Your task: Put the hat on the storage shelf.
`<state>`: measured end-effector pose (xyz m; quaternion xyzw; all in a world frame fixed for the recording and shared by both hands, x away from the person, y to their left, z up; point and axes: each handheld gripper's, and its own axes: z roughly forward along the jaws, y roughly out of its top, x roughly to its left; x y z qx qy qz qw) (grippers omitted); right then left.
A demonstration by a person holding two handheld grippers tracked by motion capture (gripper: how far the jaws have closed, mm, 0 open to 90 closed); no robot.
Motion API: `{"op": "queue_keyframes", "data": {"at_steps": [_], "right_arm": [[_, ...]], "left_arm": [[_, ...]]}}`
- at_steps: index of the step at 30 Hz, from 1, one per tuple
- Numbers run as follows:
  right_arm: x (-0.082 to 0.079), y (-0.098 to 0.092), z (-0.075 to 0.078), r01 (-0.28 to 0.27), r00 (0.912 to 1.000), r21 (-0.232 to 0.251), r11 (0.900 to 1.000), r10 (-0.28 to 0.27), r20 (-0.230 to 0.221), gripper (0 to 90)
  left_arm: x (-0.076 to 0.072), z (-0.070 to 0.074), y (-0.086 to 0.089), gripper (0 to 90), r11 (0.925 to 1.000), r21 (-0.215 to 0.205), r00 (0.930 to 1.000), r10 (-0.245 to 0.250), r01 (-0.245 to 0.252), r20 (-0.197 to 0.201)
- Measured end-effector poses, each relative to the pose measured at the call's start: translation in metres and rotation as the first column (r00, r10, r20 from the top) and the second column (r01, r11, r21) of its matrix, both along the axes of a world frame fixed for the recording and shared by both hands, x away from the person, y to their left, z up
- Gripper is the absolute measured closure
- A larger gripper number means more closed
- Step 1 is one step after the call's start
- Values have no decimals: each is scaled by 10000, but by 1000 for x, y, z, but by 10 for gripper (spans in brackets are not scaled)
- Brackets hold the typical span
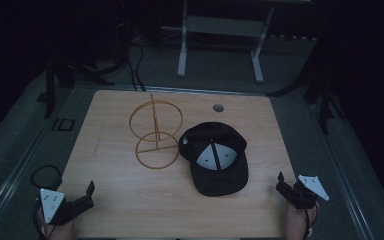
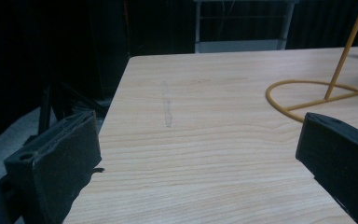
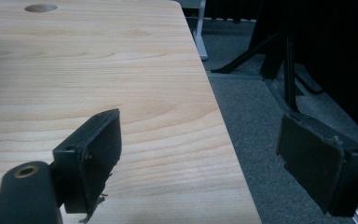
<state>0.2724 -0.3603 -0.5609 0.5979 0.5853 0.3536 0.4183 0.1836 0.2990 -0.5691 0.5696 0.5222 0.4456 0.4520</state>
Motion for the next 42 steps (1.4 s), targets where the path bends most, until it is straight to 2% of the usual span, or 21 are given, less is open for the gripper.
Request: {"op": "queue_keyframes", "data": {"at_steps": [5,9,10,11,14,18,21,25,26,29,30,31,32,33,34,35,36,38,40,41,42], "right_arm": [[-1,3,0,-160,9999,123,9998,160,-12,139],[2,4,1,-525,9983,192,9984,530,-228,138],[3,5,4,-636,9975,-158,9979,630,-332,139],[3,5,4,-636,9975,-158,9979,630,-332,139],[5,5,13,-796,9965,17,9968,796,-267,139],[7,10,34,-1127,9935,222,9934,1131,-153,137],[9,13,42,-1387,9903,292,9899,1389,-63,131],[14,20,58,-1902,9817,296,9813,1897,180,122],[16,24,67,-2297,9731,343,9727,2290,240,122],[19,30,75,-2620,9650,126,9650,2617,180,122],[21,35,83,-3053,9521,106,9522,3051,196,122],[21,35,83,-3053,9521,106,9522,3051,196,122],[25,41,89,-3257,9454,62,9455,3256,146,122],[25,41,89,-3257,9454,62,9455,3256,146,122],[29,46,95,-3539,9352,77,9352,3538,113,120],[29,46,95,-3539,9352,77,9352,3538,113,120],[32,52,100,-4160,9093,190,9092,4157,162,115],[33,54,101,-4198,9075,189,9074,4194,247,116],[37,65,107,-4658,8848,240,8846,4653,250,130],[37,65,107,-4658,8848,240,8846,4653,250,130],[41,72,110,-4705,8822,72,8824,4702,241,129]], "left_arm": [[0,4,-5,2,9999,-138,9996,5,-1,276],[-1,4,-8,2,9997,209,9997,-87,83,215],[-1,4,-10,2,9997,207,9996,-141,136,225],[-1,4,-11,2,9997,139,9995,-184,181,240],[-3,6,-14,2,9972,-381,9968,-621,641,510],[-7,10,-20,2,9979,-271,9958,-562,583,727],[-8,11,-22,2,9971,-338,9960,-659,680,607],[-8,13,-27,38,9941,-381,9948,-1010,1013,107],[-9,14,-30,34,9940,-271,9943,-1061,1061,-18],[-9,16,-32,30,9910,-343,9914,-1303,1298,-136],[-9,17,-34,30,9883,-541,9881,-1453,1426,-498],[-9,17,-34,31,9883,-541,9881,-1453,1426,-498],[-9,17,-36,31,9808,-779,9800,-1846,1788,-748],[-9,17,-36,32,9808,-779,9800,-1846,1788,-748],[-10,17,-39,32,9744,-747,9723,-2180,2120,-840],[-10,17,-39,32,9744,-747,9723,-2180,2120,-840],[-11,18,-41,32,9757,-523,9724,-2166,2127,-871],[-11,18,-43,32,9720,-339,9680,-2347,2326,-887],[-11,18,-44,31,9667,-402,9627,-2554,2527,-890],[-11,18,-45,31,9673,-397,9631,-2533,2506,-910],[-11,17,-46,31,9623,-435,9580,-2716,2686,-924]]}}
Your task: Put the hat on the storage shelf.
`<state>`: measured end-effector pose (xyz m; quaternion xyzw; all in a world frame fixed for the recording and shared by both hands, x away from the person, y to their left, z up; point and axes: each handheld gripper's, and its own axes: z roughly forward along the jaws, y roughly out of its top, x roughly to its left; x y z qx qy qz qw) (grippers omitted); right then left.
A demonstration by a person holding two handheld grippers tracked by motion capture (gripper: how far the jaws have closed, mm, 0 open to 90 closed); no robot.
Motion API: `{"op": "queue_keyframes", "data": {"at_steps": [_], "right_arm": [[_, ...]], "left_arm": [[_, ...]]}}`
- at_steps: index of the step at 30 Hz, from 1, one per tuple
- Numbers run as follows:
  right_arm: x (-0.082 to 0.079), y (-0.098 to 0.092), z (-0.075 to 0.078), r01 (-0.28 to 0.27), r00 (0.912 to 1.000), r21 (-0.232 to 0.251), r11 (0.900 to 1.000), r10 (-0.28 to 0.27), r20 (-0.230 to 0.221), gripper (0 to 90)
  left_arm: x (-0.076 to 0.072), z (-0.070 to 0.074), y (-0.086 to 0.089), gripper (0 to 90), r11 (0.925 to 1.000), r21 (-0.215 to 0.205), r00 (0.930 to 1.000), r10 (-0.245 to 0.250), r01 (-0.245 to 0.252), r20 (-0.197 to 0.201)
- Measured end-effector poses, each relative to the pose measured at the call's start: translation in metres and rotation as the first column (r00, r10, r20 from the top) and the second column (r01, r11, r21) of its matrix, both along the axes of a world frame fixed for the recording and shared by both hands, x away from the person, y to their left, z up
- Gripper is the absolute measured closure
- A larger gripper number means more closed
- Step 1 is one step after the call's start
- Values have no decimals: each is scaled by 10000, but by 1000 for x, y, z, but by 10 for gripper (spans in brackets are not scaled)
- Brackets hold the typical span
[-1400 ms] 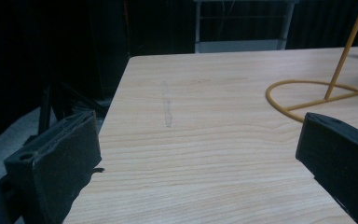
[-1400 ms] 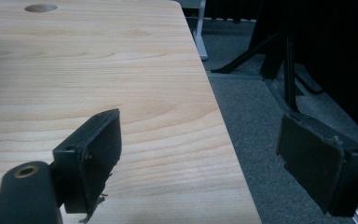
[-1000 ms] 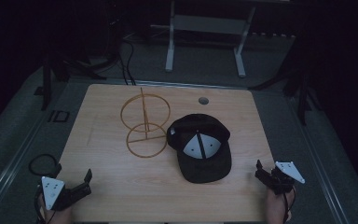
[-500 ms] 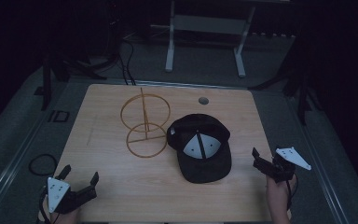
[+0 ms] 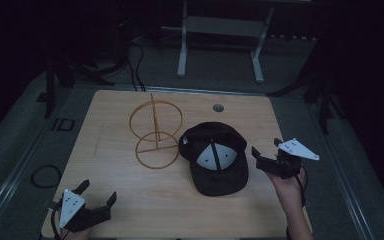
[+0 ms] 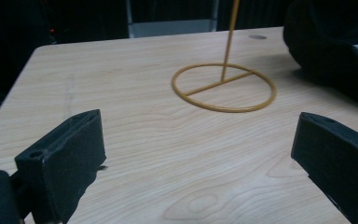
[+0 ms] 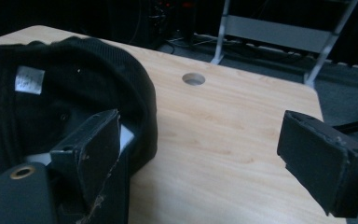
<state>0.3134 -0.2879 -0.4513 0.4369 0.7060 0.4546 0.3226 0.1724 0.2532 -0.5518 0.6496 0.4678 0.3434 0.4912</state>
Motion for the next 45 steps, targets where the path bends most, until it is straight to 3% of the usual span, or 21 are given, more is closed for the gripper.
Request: {"op": "queue_keyframes", "data": {"at_steps": [4,9,13,19,20,22,29,32,35,36,37,38,39,40,45], "right_arm": [[9,12,5,-527,9985,151,9985,528,-110,129],[21,26,8,-784,9966,93,9969,786,-243,132],[34,42,5,-1168,9918,-326,9926,1149,-554,169],[49,57,-6,-1058,9904,-445,9934,1013,-939,240],[55,60,-10,-1030,9892,-703,9922,947,-1122,261],[57,62,-11,-1040,9883,-773,9916,944,-1197,269],[69,67,-26,-1092,9809,-1372,9845,844,-1752,431],[72,72,-32,-1007,9762,-2026,9741,574,-2089,539],[73,74,-34,-1026,9748,-2269,9685,524,-2170,597],[74,75,-35,-844,9754,-2475,9652,293,-2183,685],[74,75,-35,-844,9754,-2475,9652,293,-2183,685],[74,75,-35,-665,9765,-2600,9633,94,-2151,794],[74,75,-35,-665,9765,-2600,9633,94,-2151,794],[75,75,-35,-489,9765,-2664,9626,-100,-2154,876],[73,75,-36,-483,9783,-2684,9621,-86,-2069,885]], "left_arm": [[0,0,-3,31,9999,86,9999,-127,127,19],[0,0,-5,31,9994,168,9995,-300,300,-6],[0,-1,-4,32,9991,258,9994,-346,345,24],[0,-2,-8,31,9974,443,9984,-566,569,-96],[1,-2,-9,31,9969,431,9978,-647,651,-117],[1,-2,-9,31,9970,414,9978,-646,651,-121],[1,-2,-11,31,9961,430,9970,-758,764,-158],[1,-2,-11,31,9963,383,9969,-767,773,-165],[1,-2,-11,31,9964,400,9972,-737,742,-153],[1,-2,-11,31,9968,366,9973,-709,715,-181],[1,-2,-11,32,9968,366,9973,-709,715,-181],[1,-3,-11,31,9966,369,9971,-722,730,-224],[1,-3,-11,31,9966,369,9971,-722,730,-224],[1,-3,-11,31,9963,376,9968,-763,773,-256],[1,-3,-11,32,9964,381,9968,-754,763,-250]]}}
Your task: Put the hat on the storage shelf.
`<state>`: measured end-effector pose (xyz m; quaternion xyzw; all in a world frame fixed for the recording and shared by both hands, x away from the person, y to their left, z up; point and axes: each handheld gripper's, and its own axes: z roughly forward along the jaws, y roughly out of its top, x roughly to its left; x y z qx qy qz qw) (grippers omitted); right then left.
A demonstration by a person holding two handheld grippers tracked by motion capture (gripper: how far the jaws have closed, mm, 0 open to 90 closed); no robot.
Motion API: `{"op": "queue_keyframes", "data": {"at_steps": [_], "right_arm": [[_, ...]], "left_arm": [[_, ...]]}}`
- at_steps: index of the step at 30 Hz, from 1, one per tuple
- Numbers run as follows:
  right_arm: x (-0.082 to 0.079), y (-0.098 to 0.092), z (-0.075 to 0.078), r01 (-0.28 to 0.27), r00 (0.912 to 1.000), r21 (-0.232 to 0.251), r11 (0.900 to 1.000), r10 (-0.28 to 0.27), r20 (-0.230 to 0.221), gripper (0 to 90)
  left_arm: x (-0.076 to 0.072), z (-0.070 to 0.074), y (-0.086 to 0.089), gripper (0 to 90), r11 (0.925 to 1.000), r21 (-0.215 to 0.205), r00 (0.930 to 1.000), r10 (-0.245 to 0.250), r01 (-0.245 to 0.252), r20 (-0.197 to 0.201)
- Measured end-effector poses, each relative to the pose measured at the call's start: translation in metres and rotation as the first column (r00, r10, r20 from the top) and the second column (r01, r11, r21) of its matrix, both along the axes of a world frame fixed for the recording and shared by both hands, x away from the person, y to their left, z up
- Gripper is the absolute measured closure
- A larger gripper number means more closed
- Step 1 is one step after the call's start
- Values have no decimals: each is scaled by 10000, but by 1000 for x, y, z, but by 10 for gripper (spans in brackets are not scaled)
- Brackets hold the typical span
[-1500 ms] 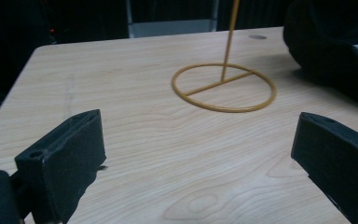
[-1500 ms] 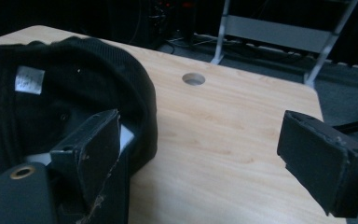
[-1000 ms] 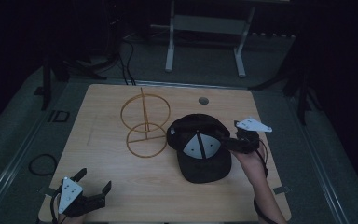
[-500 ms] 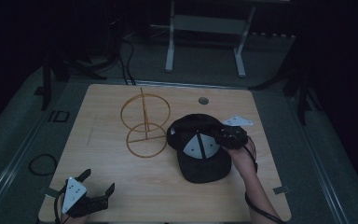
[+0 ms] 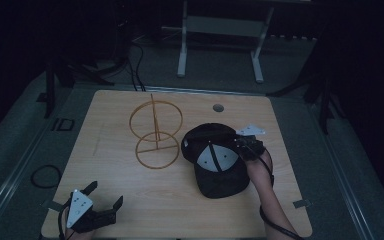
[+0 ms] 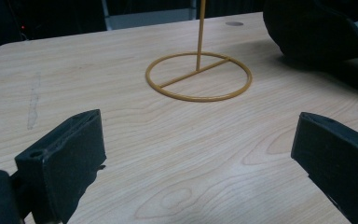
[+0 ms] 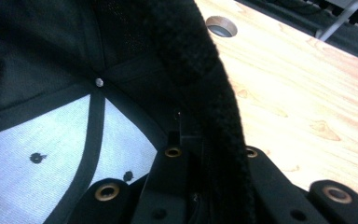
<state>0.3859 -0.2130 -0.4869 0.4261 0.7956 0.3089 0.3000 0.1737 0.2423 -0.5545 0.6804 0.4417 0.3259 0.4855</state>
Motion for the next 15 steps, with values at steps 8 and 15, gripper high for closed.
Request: {"op": "queue_keyframes", "data": {"at_steps": [8,15], "right_arm": [[-14,3,25,-318,9983,1025,9942,267,515,888],[-31,10,61,-1105,9876,1491,9826,917,1275,888]], "left_arm": [[0,0,-2,31,9999,-41,9999,-100,100,-103],[0,0,-11,31,9984,-404,9990,-401,392,-215]]}}
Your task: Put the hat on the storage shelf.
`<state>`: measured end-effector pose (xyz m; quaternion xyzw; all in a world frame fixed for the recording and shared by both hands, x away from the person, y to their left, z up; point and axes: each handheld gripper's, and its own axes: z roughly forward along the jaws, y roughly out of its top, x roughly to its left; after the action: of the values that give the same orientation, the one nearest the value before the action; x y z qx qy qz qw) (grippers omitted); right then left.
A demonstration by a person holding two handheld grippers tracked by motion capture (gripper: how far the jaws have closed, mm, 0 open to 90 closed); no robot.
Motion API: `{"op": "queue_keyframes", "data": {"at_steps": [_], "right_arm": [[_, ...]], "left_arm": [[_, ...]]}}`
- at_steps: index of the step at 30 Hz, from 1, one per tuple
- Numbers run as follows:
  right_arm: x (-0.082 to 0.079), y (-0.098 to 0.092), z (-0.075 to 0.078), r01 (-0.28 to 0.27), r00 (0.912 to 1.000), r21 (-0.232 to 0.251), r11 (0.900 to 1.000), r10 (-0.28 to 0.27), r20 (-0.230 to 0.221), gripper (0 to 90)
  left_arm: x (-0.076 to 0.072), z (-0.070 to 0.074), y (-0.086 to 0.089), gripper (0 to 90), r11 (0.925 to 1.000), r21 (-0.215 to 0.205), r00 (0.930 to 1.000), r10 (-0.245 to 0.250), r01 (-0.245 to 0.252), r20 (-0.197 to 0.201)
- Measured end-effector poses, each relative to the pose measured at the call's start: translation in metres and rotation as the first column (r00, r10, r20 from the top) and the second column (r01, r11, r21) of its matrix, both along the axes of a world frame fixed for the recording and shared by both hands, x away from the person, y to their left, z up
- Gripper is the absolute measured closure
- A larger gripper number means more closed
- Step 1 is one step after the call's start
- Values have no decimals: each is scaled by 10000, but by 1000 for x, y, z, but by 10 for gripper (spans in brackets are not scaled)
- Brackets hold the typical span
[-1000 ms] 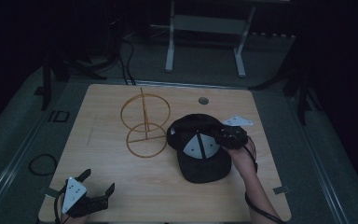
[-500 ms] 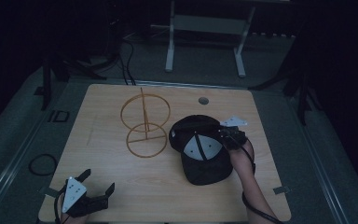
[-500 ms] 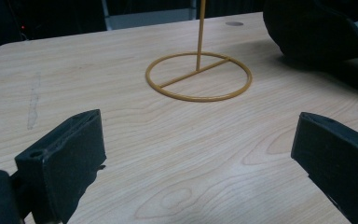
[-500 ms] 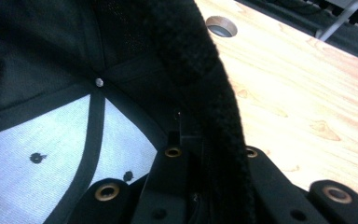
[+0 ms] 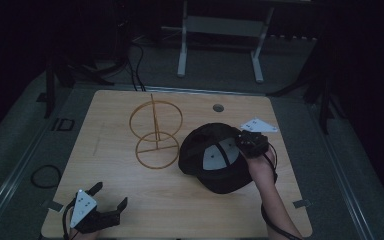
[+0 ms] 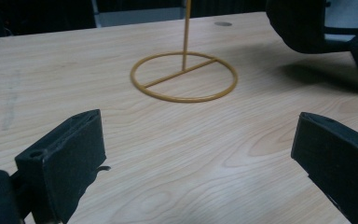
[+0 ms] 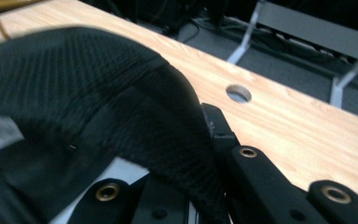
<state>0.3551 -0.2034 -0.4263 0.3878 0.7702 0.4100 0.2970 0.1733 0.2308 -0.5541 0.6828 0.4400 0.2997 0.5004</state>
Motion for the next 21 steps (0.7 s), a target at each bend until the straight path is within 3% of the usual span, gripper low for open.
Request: {"op": "queue_keyframes", "data": {"at_steps": [2,4,9,12,15,19,20,21], "right_arm": [[-1,0,2,-49,10000,14,10000,49,52,888],[-4,1,12,-234,9995,65,9997,232,206,888],[-10,0,24,-198,9986,40,9998,196,488,888],[-15,-3,35,-205,9968,343,9992,177,777,888],[-19,-3,40,-288,9955,525,9982,239,922,888],[-28,-1,46,-395,9930,653,9971,319,1135,888],[-31,-1,46,-516,9924,726,9960,431,1150,888],[-31,-1,46,-516,9924,726,9960,431,1150,888]], "left_arm": [[-2,-1,-4,31,10000,-27,10000,-20,20,-64],[-4,-5,-12,31,9991,182,9989,-385,389,-258],[-1,0,-27,43,9977,178,9971,-654,661,-395],[7,3,-49,58,9914,445,9909,-1200,1229,-614],[12,6,-57,58,9873,447,9868,-1497,1526,-618],[23,13,-73,69,9799,257,9784,-1959,1979,-654],[28,19,-81,69,9739,101,9724,-2259,2268,-577],[28,19,-81,71,9739,101,9724,-2259,2268,-577]]}}
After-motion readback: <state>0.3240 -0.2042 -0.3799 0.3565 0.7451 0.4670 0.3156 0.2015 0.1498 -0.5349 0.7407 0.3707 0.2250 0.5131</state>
